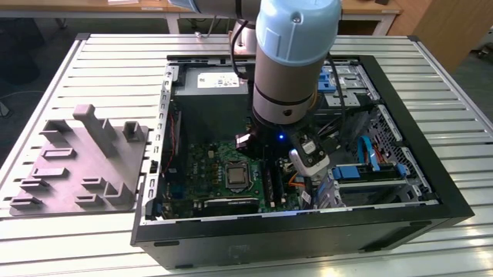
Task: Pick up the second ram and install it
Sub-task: 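Insert the second ram into the second slot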
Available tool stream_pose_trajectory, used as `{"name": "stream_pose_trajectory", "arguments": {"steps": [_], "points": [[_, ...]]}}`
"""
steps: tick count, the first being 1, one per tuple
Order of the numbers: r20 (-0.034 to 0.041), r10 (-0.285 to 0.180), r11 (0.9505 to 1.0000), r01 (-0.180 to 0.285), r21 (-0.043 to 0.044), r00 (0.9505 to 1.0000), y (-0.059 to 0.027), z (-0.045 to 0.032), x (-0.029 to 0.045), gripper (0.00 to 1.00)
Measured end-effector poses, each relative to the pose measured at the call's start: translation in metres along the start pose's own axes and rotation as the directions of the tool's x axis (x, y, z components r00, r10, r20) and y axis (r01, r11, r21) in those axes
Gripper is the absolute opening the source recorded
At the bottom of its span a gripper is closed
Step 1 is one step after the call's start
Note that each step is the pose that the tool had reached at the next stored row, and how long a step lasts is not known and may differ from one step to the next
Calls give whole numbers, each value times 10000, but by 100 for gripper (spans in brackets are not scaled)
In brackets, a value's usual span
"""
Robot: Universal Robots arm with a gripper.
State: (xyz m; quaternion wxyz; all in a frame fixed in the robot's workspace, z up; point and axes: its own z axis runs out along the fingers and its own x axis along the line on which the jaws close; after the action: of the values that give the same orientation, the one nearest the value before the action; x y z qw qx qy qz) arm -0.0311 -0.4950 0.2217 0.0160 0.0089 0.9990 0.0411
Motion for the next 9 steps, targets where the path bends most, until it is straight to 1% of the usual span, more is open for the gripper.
{"name": "stream_pose_trajectory", "arguments": {"steps": [1, 2, 3, 5, 6, 9], "points": [[0, 0, 10000, 0, -19, 10000, 0, 0, 0, 11], [-1, 2, 10000, -2, -64, 10000, -2, -1, -1, 11], [0, 2, 9999, -2, -160, 10000, -5, -2, -2, 11], [-1, 6, 9995, -6, -307, 10000, -18, -5, -1, 11], [0, 8, 9994, -8, -344, 10000, -19, -4, 0, 11], [1, 9, 9994, -9, -351, 10000, -19, -2, -1, 11]]}}
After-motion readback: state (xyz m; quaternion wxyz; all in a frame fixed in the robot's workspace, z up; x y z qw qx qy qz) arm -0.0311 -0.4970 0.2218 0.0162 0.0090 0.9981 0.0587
